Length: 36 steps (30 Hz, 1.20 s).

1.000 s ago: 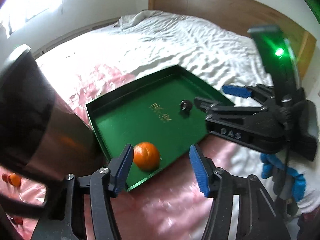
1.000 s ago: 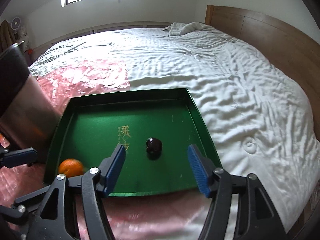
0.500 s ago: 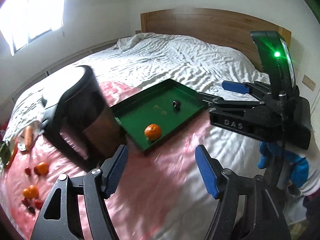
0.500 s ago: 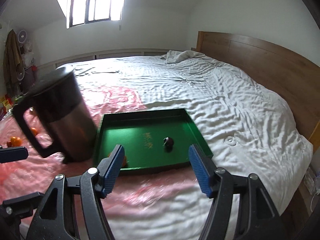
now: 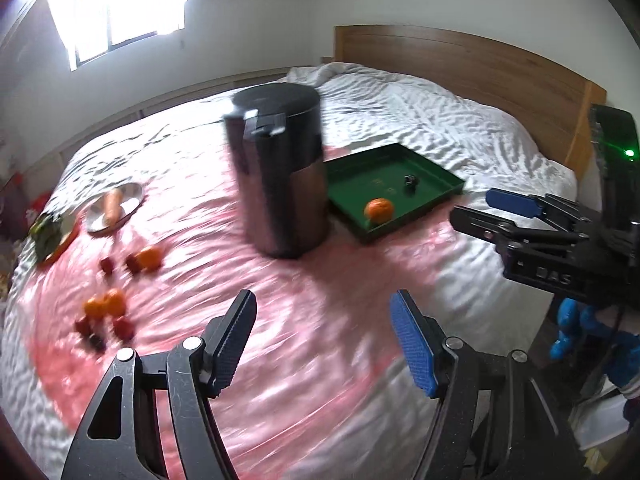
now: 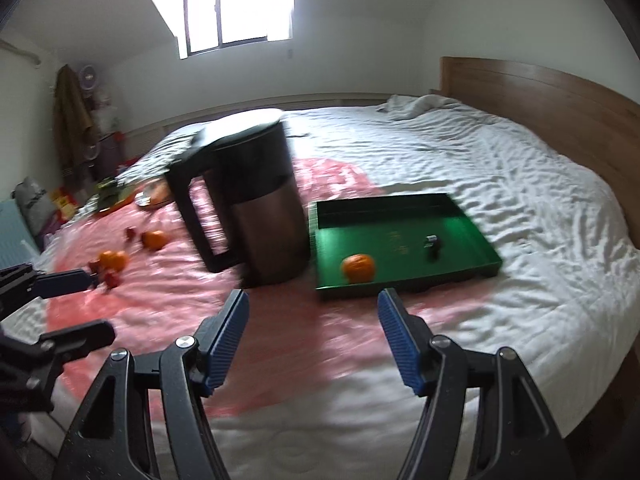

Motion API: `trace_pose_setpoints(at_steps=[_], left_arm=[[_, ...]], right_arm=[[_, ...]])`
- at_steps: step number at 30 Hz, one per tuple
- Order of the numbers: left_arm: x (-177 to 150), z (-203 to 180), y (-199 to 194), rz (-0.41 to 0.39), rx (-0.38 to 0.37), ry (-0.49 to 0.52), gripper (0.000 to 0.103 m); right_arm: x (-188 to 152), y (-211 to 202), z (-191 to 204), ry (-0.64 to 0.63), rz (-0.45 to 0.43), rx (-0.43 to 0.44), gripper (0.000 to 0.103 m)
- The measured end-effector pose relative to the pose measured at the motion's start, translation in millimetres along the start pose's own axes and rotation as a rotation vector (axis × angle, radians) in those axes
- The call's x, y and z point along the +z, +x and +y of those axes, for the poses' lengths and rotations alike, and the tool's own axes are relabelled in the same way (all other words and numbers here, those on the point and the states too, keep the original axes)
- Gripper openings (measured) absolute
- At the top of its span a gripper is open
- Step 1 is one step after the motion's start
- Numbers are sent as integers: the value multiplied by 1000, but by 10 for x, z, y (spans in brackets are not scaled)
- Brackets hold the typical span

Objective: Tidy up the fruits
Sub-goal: 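Move both open tools back toward the remaining fruit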

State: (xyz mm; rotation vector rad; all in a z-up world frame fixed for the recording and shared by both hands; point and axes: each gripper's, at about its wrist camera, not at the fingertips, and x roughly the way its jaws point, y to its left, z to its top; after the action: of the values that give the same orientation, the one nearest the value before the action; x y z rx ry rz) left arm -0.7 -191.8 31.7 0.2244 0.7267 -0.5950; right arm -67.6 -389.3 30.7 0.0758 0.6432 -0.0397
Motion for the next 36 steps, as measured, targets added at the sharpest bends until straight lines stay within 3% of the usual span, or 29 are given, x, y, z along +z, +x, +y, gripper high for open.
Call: trace_pose_setpoints(at_steps=[14,23,36], left_arm=[[-664,1061,-231,-2,164,-185,64],[-1004,1790,-241,20,253,-305,64],[-1218,2546,65,96,286,-480,64]], right_arm=[[-36,245,981,-113,40,150,103],[-3,620,1531,-195,97,253,103],[53,1369,2464,-383,181,428,103]])
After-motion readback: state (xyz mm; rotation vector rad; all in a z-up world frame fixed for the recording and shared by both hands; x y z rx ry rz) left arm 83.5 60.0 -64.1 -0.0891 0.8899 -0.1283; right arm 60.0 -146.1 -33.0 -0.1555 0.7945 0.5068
